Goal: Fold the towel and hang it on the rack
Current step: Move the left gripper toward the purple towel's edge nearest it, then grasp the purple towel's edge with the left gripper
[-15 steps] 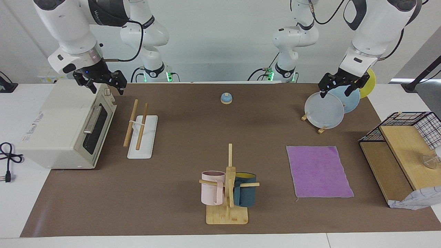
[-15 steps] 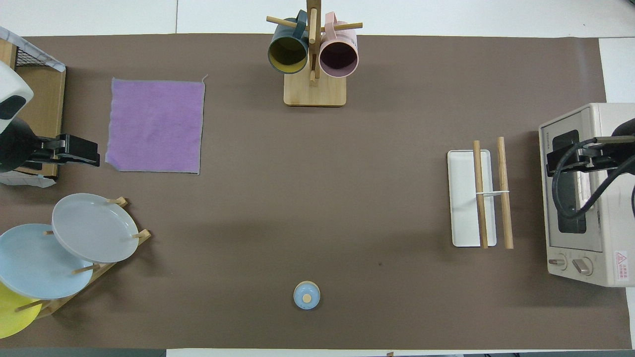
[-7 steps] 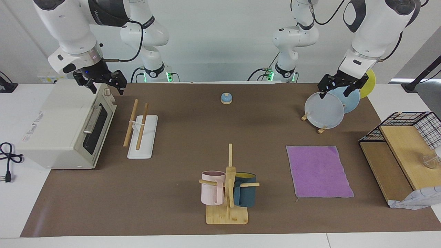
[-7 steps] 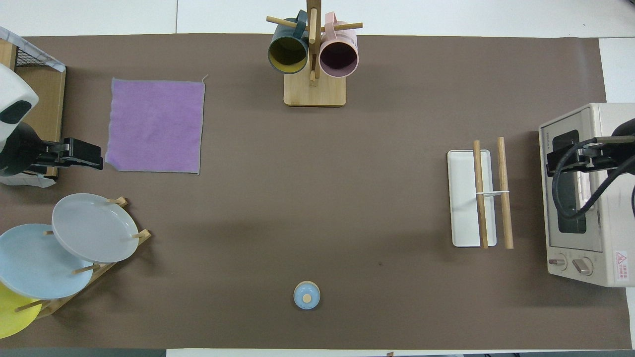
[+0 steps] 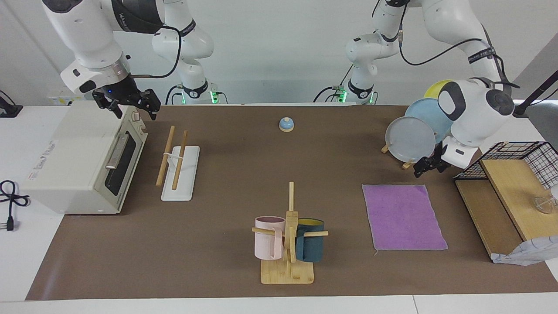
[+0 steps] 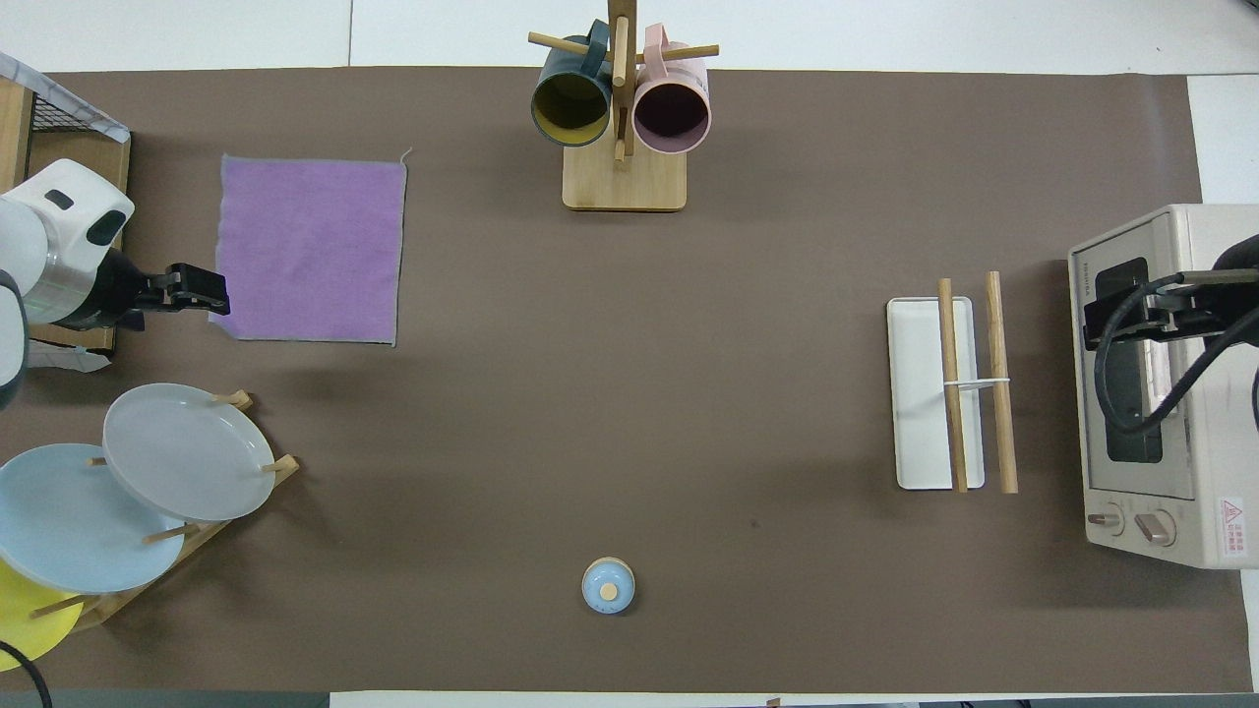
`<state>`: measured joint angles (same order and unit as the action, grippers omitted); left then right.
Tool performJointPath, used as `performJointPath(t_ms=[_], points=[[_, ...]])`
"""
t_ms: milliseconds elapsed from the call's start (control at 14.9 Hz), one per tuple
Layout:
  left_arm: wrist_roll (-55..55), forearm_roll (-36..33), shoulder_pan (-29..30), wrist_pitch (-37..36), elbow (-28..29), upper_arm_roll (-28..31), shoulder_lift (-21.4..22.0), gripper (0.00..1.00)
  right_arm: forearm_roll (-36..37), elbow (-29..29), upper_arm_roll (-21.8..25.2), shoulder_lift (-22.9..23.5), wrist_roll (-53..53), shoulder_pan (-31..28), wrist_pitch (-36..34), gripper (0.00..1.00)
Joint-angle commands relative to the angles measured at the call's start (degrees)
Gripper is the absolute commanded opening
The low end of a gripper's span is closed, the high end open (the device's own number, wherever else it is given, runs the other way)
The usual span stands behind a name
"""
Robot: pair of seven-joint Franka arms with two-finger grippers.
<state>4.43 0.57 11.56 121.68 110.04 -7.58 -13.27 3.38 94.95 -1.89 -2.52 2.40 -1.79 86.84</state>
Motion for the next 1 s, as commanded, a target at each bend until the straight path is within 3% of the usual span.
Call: performJointPath(t_ms=[0, 334, 535, 936], points=[[-0.7, 0.9, 1.0, 3.1, 0.2, -0.3, -3.1, 0.99, -0.2, 1.1, -0.2, -1.1, -1.0, -0.4, -0.3, 1.00], [-0.8, 1.5, 2.4, 4.6, 0.3, -0.4, -5.8, 0.88, -0.2, 1.1, -0.2, -1.1, -1.0, -0.4, -0.3, 1.00], [-0.8, 2.1, 2.5, 4.9, 0.4, -0.3, -5.9, 0.70, -0.2, 1.1, -0.2, -1.1, -1.0, -0.4, -0.3, 1.00], [-0.8, 2.2, 2.5, 7.4, 1.1, -0.3, -6.9, 0.65, -0.2, 1.1, -0.2, -1.1, -1.0, -0.4, -0.3, 1.00]])
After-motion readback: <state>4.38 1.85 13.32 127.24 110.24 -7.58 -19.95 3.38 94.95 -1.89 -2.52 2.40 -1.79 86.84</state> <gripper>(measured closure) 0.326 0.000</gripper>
